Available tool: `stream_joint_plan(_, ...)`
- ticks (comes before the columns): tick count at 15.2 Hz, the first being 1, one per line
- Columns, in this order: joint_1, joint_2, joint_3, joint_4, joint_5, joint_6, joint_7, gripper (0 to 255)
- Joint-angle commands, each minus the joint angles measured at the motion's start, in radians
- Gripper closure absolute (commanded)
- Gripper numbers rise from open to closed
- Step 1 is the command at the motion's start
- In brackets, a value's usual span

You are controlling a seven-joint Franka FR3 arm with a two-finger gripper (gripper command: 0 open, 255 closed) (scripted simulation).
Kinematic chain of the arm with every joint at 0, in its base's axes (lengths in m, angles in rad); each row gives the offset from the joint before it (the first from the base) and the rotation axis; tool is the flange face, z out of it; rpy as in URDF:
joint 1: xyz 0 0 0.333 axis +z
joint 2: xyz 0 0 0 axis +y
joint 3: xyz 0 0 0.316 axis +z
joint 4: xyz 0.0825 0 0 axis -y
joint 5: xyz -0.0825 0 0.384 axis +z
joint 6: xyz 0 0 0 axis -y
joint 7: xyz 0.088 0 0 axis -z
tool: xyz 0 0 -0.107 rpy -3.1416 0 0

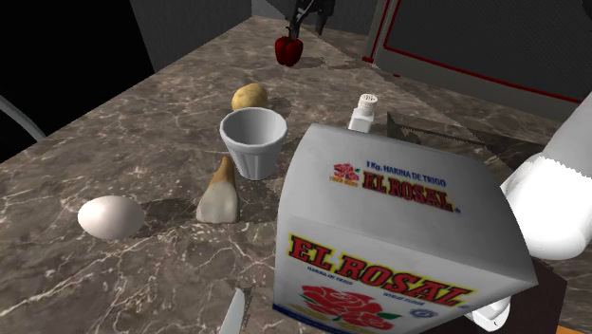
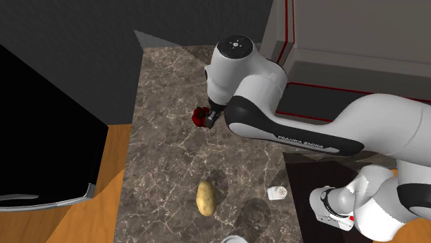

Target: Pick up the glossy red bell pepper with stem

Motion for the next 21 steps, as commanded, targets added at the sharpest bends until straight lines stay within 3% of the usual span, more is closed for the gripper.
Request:
stream_joint_plan(1,0.005,0.084,0.004,0.104,-0.003,-0.009,-0.005,0)
stream_joint_plan(11,0.005,0.089,0.005,0.009,-0.004,0.094,-0.004,0)
stream_joint_plan(12,0.005,0.089,0.005,0.007,-0.004,0.095,-0.004,255)
stream_joint_plan(21,0.005,0.089,0.005,0.009,-0.004,0.094,-0.004,255)
